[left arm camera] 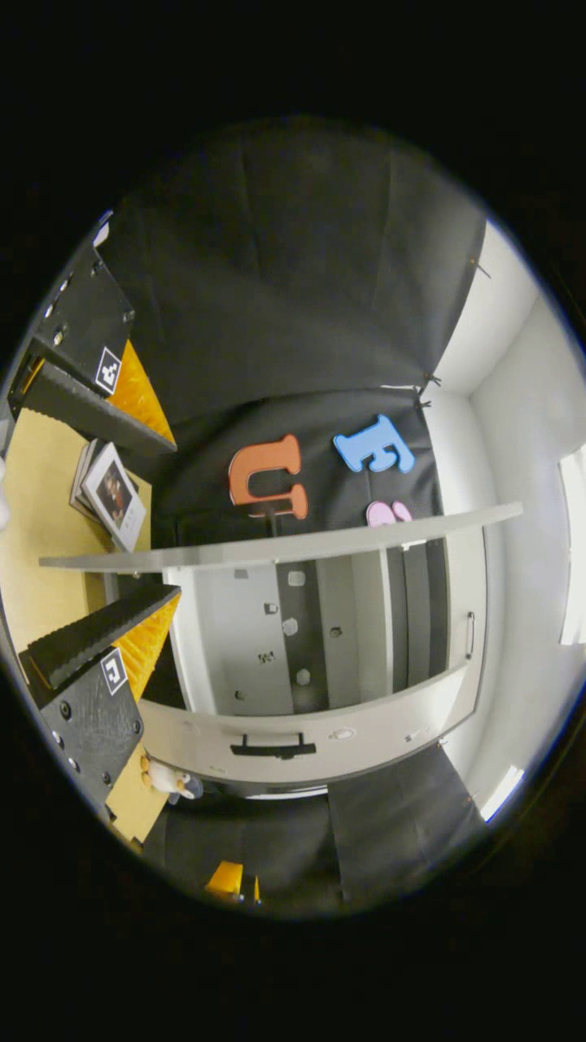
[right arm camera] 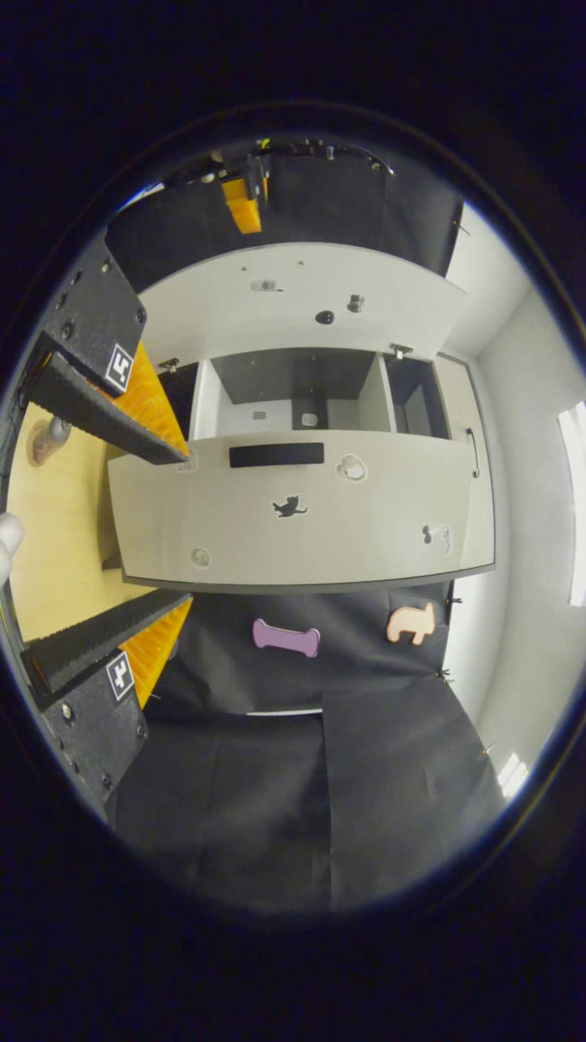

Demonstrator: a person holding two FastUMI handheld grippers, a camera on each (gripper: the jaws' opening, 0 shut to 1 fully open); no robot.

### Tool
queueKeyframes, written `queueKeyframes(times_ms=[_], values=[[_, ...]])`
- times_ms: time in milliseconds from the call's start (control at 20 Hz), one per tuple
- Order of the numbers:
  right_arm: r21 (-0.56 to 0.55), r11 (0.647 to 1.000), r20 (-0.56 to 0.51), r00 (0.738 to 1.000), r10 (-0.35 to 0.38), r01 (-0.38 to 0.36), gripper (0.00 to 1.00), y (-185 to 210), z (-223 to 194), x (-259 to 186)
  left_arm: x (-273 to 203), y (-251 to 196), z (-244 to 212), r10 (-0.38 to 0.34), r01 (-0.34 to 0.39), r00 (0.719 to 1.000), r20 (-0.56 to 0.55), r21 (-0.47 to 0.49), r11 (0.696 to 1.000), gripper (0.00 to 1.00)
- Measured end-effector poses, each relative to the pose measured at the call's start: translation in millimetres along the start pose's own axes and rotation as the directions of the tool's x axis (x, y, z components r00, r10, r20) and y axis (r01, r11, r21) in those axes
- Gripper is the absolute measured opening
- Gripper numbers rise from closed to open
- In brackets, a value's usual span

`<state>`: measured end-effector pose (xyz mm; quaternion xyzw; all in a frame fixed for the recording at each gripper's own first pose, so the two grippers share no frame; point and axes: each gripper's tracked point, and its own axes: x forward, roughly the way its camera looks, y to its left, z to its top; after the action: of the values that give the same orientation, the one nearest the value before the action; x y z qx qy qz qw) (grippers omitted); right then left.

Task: Grasp the bottle in the cabinet with the left hand and place it on the coaster, then close the right door with the right hand and the left door with the left hand.

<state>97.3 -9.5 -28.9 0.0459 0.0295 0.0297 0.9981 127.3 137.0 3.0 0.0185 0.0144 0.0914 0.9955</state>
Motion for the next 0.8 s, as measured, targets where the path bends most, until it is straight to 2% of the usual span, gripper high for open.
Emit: queueKeyframes(times_ms=[150, 250, 400, 800], values=[[0.010, 1.000, -0.025, 0.999, -0.026, 0.027, 1.00, -7, -14, -9, 32, 48, 14, 0.087, -0.088, 0.996, 0.028, 0.043, 0.995, 0.97], [0.017, 0.999, -0.047, 0.998, -0.045, 0.045, 1.00, -12, -21, -14, 55, 69, 13, 0.117, -0.118, 0.993, 0.017, 0.052, 0.992, 0.97], [0.018, 0.998, -0.060, 0.996, -0.066, 0.068, 1.00, -17, -26, -22, 82, 75, 12, 0.117, -0.117, 0.993, 0.017, 0.008, 0.993, 0.97], [0.033, 0.994, -0.085, 0.991, -0.099, 0.102, 1.00, -28, -33, -28, 111, 65, 1, 0.088, -0.088, 0.996, -0.001, 0.021, 0.996, 0.98]])
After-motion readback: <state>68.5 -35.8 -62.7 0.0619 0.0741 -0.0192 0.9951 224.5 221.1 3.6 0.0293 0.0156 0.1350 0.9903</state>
